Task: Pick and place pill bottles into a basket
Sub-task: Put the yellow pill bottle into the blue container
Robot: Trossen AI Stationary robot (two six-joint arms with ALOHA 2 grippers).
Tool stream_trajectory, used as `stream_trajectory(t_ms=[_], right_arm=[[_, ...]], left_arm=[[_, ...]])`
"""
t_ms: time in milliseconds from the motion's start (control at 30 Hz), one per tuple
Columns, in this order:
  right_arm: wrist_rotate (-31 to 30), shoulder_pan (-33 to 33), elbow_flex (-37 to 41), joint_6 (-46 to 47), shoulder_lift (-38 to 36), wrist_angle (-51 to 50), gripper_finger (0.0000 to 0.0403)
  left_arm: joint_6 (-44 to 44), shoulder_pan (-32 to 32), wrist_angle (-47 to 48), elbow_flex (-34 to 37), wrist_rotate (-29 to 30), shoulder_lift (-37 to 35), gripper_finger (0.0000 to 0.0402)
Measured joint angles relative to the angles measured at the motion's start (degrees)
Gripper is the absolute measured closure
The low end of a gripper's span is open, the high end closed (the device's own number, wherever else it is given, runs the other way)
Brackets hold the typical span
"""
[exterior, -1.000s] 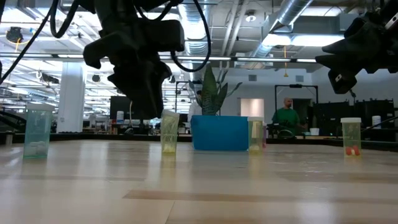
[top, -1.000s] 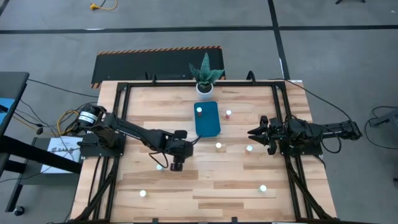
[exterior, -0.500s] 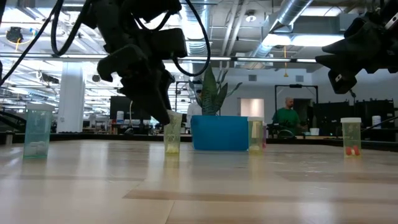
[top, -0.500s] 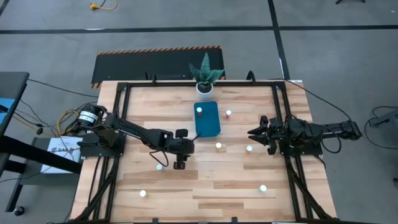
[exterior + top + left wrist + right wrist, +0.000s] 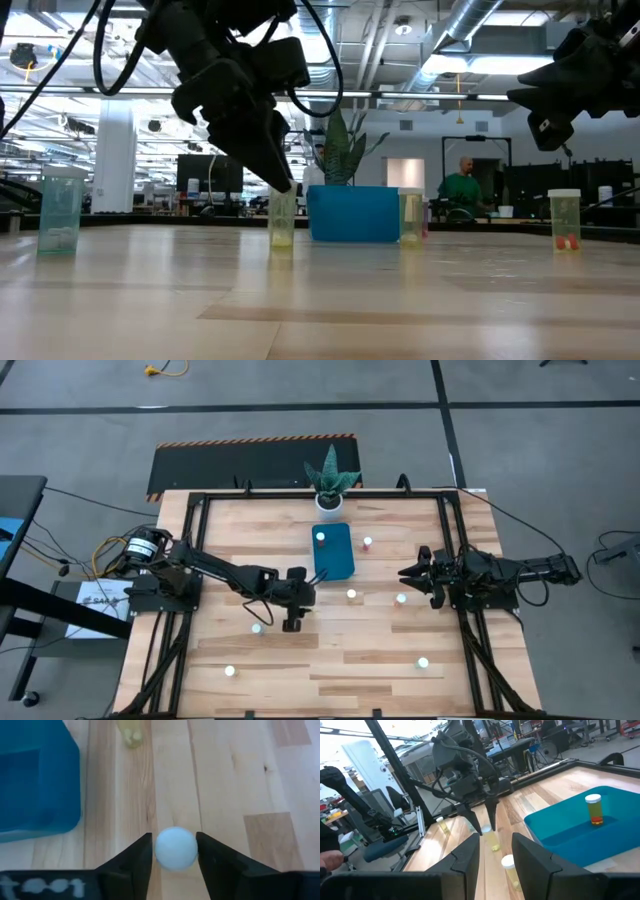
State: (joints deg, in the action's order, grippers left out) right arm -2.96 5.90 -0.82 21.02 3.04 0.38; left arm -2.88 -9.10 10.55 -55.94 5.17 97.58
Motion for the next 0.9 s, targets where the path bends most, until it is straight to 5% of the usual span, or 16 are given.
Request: stream_trajectory(t_ms=[200, 467, 900], right_arm=[[0.02, 0.01, -0.02, 0.00, 0.01, 0.00, 0.0294], [0.00, -0.01, 0.00, 0.00, 0.01, 0.02, 0.0294], [0.00, -0.01, -0.02, 0.00, 0.01, 0.00, 0.0294]], left_arm=[[-0.92, 0.00, 0.02, -0.08, -0.85, 0.00, 0.0312], [-4.04, 2.16, 1.09, -2.48, -0.83, 0.07, 0.0304], [3.31, 10.19, 7.12, -20.47, 0.53, -0.14, 0.0303]])
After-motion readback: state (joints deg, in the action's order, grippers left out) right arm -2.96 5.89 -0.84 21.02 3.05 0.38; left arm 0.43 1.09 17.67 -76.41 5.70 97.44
